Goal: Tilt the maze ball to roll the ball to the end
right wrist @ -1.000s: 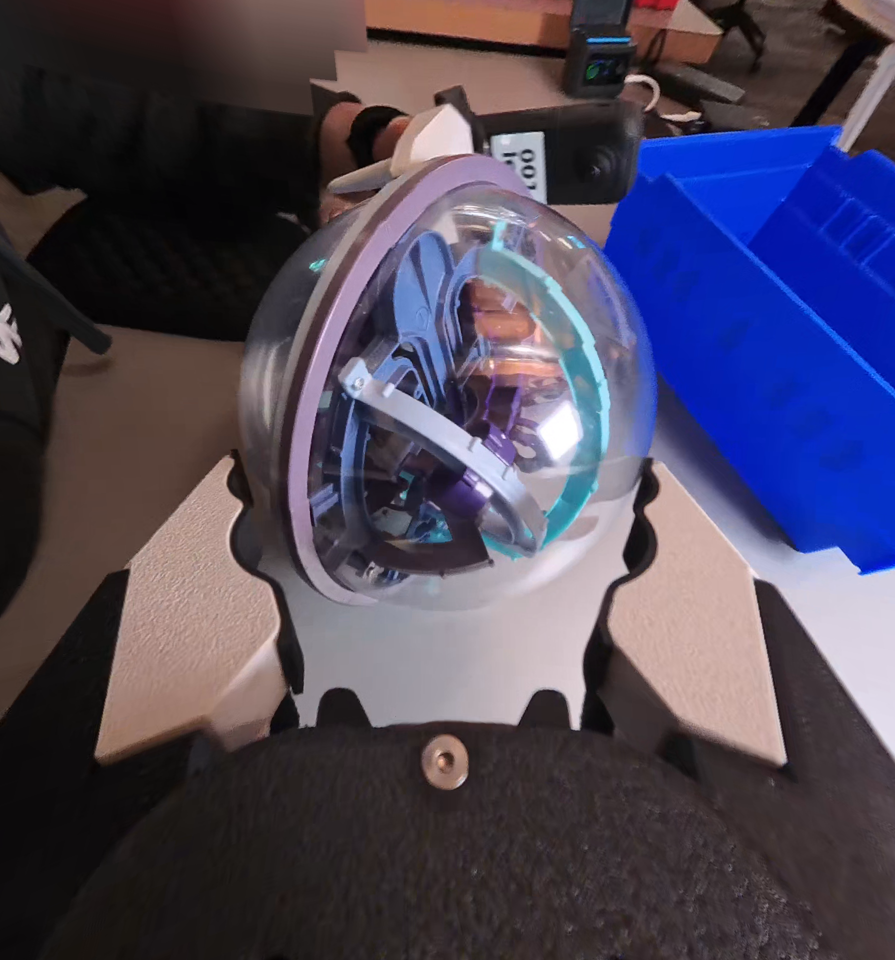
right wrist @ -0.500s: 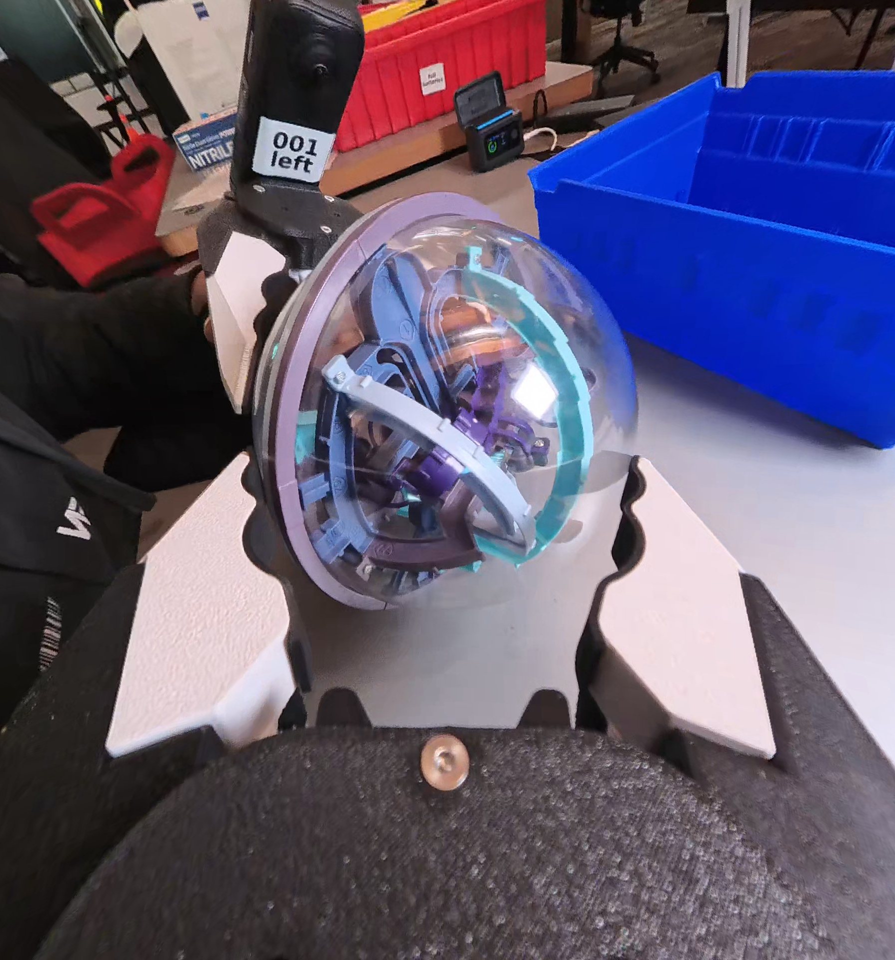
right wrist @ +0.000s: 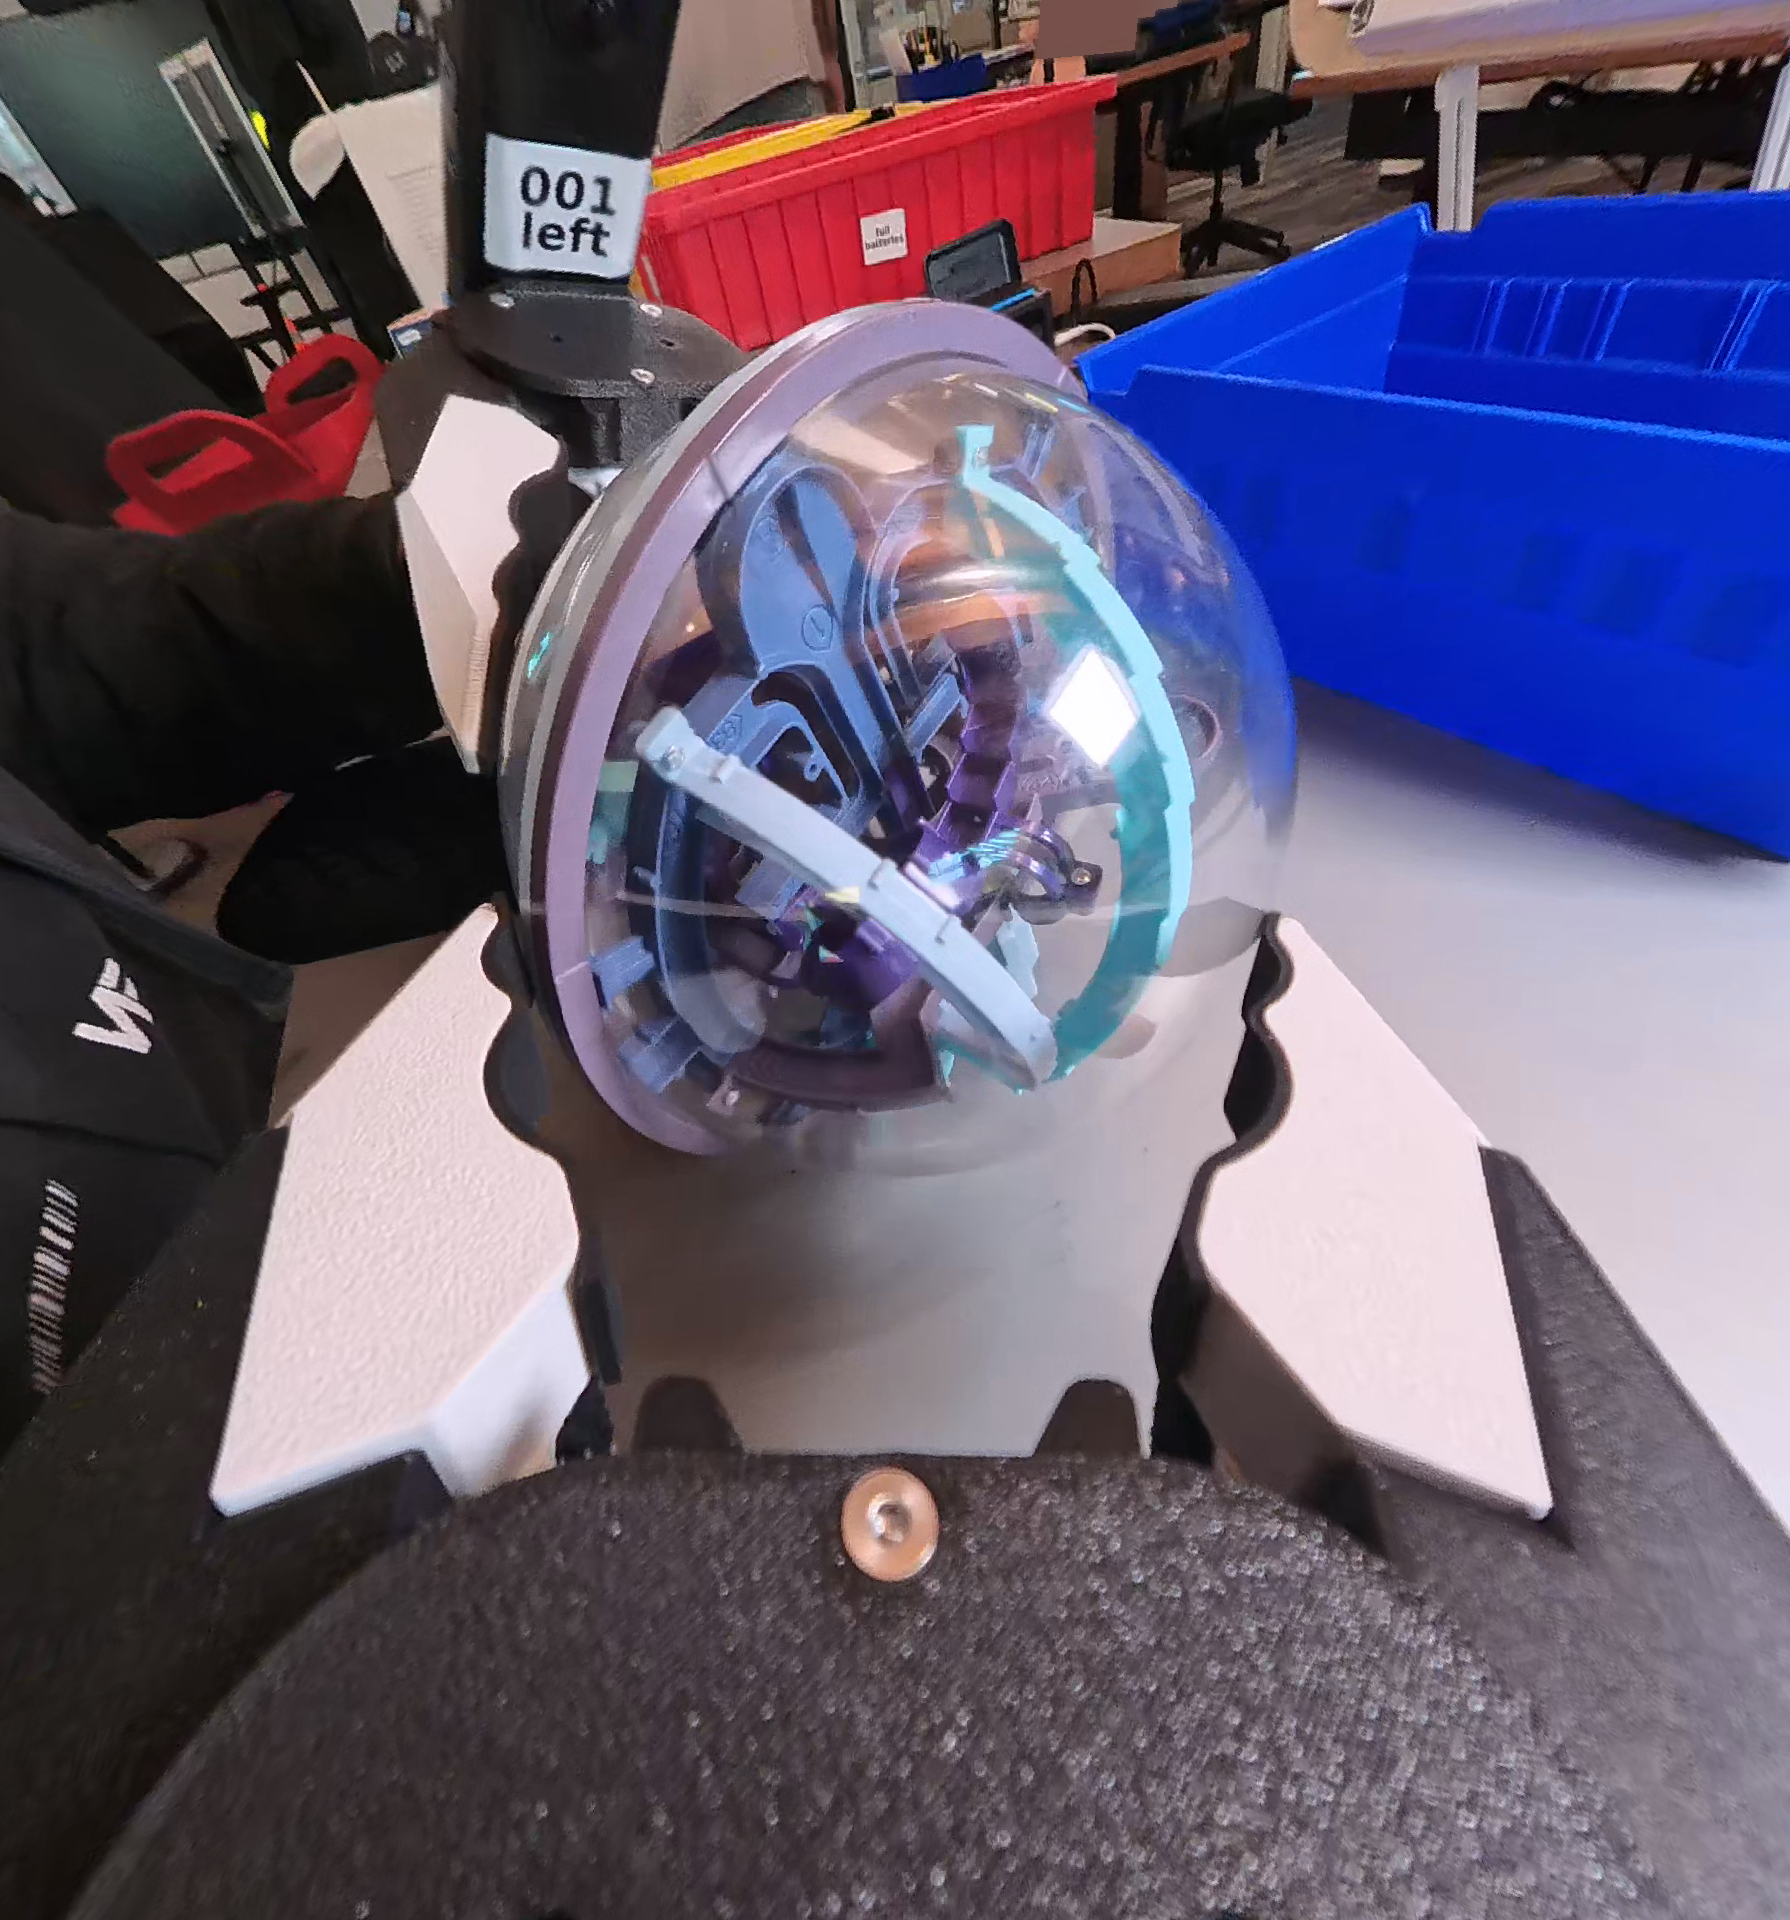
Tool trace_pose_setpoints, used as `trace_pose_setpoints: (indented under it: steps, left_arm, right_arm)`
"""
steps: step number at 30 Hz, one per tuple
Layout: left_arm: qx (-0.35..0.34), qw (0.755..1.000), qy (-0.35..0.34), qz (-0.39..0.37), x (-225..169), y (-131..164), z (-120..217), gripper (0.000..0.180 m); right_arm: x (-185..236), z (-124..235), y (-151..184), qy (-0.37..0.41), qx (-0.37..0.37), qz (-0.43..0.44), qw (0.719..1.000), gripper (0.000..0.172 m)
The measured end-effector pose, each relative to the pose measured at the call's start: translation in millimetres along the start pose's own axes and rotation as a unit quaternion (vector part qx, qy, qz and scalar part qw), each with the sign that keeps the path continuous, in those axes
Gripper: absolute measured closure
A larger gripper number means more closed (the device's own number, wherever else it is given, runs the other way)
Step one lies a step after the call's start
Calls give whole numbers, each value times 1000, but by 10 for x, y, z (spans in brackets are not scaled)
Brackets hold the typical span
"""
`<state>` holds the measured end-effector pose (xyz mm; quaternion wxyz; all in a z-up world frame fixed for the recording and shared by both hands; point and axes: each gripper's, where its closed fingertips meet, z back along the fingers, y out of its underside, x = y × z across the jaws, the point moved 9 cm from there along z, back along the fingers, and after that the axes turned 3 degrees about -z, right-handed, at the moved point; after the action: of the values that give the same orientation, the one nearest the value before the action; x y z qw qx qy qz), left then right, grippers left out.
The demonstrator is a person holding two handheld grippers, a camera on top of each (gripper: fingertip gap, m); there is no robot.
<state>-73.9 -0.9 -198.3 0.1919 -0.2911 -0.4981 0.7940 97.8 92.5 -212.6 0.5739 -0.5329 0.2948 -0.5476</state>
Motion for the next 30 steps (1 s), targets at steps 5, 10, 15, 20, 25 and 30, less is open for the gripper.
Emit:
trace_pose_setpoints:
  steps: [5,10,15,20,25,30]
  left_arm:
    - [16,996,47,70,99,-17,4,32]
    - [20,982,106,157,233,15,42,32]
    - [12,967,142,210,317,56,45,33]
    - [-4,983,126,131,201,19,11,33]
    - [-5,995,96,18,27,-25,5,34]
    - [-32,995,87,-39,-62,32,79,35]
  right_arm:
    - [14,25,19,-8,25,-16,1000,41]
    - [41,40,90,-33,51,-16,998,46]
    - [36,25,91,-37,54,-5,998,50]
    - [49,-31,105,-29,62,13,998,44]
    - [130,-105,183,-17,95,58,994,36]
    - [194,-120,214,-19,109,53,992,37]
